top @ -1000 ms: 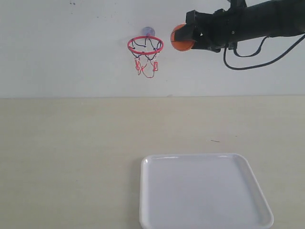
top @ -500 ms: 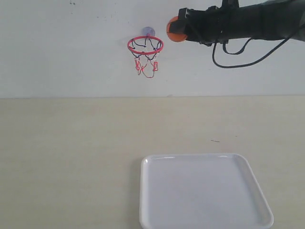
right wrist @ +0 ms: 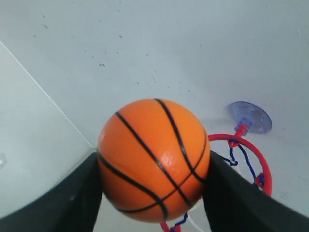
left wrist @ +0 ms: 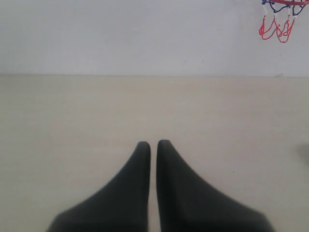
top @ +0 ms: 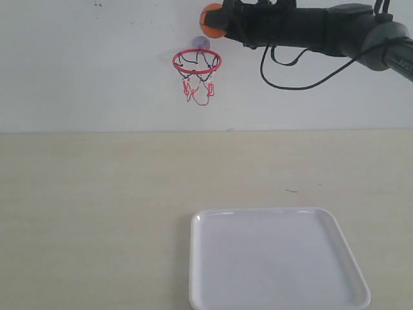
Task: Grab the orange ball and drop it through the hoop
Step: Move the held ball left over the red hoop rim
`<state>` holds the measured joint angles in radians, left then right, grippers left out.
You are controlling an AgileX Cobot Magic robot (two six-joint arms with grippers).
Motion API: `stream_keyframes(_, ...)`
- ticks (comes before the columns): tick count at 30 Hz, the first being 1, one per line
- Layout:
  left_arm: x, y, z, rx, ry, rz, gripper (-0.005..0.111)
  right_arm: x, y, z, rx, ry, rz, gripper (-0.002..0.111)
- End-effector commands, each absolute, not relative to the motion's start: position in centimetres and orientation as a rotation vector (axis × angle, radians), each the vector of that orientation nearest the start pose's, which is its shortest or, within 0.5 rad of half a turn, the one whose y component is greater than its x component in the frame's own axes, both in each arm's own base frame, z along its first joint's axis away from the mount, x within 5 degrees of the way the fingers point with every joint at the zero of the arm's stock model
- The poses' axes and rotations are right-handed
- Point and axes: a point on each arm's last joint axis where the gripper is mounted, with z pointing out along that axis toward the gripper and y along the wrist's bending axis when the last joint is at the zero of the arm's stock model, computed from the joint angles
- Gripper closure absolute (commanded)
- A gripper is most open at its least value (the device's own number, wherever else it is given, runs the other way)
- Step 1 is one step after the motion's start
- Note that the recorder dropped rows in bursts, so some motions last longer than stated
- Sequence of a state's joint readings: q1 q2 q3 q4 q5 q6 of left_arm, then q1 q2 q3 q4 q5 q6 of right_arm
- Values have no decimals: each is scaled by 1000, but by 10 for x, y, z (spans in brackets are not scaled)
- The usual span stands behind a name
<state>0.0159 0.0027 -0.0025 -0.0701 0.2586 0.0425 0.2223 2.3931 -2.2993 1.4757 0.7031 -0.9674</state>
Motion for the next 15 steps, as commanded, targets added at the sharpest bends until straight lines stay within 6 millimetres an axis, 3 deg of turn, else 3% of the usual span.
stream_keyframes(1,55,-1,190,-28,1737,-26,103,530,183,297,-351,1728,1030,109)
stream_keyframes(7,55,-1,190,-28,1737,-26,103,533,185,287,-370,1734,997,109)
stream_keyframes(15,55,-1,190,-28,1737,-26,103,534,204,287,-385,1679,846,109)
